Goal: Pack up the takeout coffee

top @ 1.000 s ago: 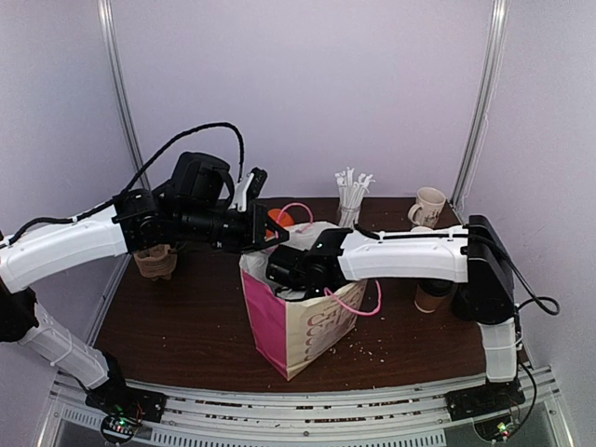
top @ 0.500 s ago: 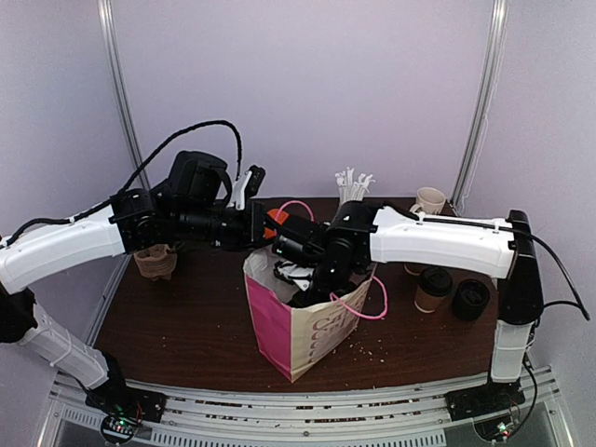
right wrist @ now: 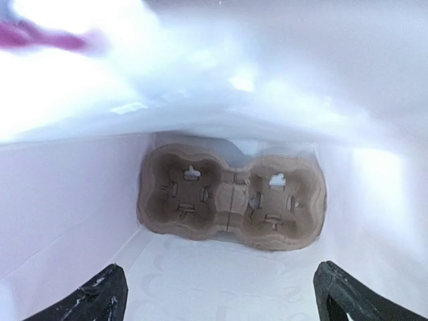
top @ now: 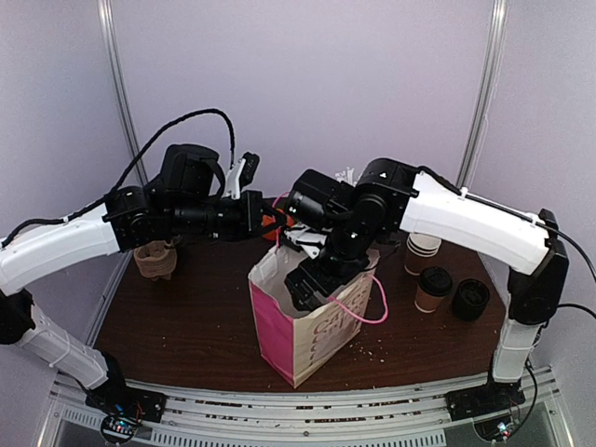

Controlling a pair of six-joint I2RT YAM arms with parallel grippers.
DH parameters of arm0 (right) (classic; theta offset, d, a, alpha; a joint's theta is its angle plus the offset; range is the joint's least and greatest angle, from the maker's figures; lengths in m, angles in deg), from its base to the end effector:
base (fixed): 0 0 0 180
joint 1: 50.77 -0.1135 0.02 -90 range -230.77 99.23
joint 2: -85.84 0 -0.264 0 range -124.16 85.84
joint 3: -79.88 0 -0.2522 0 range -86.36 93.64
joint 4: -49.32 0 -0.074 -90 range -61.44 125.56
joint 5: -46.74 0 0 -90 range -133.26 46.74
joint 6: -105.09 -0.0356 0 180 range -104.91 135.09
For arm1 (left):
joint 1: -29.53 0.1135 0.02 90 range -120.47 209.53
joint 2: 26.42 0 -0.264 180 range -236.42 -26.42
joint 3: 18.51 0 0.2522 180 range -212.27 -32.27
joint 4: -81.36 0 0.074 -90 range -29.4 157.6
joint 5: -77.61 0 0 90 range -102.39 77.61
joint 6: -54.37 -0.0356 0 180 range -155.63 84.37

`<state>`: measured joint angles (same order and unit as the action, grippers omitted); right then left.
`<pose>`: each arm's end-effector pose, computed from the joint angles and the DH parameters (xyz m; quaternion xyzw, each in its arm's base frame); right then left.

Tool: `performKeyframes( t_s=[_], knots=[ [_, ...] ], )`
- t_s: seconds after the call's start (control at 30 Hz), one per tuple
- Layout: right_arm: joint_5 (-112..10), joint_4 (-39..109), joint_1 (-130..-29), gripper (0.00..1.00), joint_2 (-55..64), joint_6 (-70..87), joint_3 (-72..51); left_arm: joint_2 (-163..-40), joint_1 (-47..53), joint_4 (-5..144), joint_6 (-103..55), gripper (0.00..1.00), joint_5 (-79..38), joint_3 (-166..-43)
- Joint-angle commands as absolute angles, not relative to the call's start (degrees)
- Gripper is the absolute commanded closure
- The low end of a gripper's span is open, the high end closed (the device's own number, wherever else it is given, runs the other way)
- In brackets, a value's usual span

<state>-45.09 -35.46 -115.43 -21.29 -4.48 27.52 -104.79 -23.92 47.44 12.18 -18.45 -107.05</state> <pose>0.1623 0.3453 0.3554 -0.3770 0.8989 0.1608 0.1547 0.1847 -0.2554 0.3725 0.0700 0.8339 -0.4499 0.3119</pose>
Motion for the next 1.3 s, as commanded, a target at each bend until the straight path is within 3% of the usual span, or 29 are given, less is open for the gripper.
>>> performKeyframes(
  t_s=[0.0,0.37,0.7,0.93,1.13,1.27],
  knots=[
    [-39.78,-35.59,-115.64,0.00,-15.50,-5.45,34.35,-105.48,-24.09,42.57,10.88,1.00,-17.33,-106.68],
    [-29.48,-33.44,-114.83,0.00,-6.82,-7.76,31.85,-105.08,-24.09,42.42,10.11,1.00,-16.44,-107.00],
    [-23.14,-11.50,-114.50,0.08,9.35,-8.02,2.37,-101.52,-24.11,47.33,3.29,1.00,-18.22,-107.42],
    [-22.57,-4.46,-113.94,0.15,10.82,-5.65,-4.91,-101.84,-24.14,47.64,-1.57,1.00,-20.39,-109.50],
    [-24.32,-3.92,-110.83,0.26,8.63,-5.41,-5.22,-102.24,-24.09,48.26,-3.53,1.00,-22.73,-110.09],
    [-26.26,-3.55,-109.67,0.43,7.40,-4.42,-5.61,-103.07,-24.09,48.06,-4.91,1.00,-23.76,-111.19]
  ],
)
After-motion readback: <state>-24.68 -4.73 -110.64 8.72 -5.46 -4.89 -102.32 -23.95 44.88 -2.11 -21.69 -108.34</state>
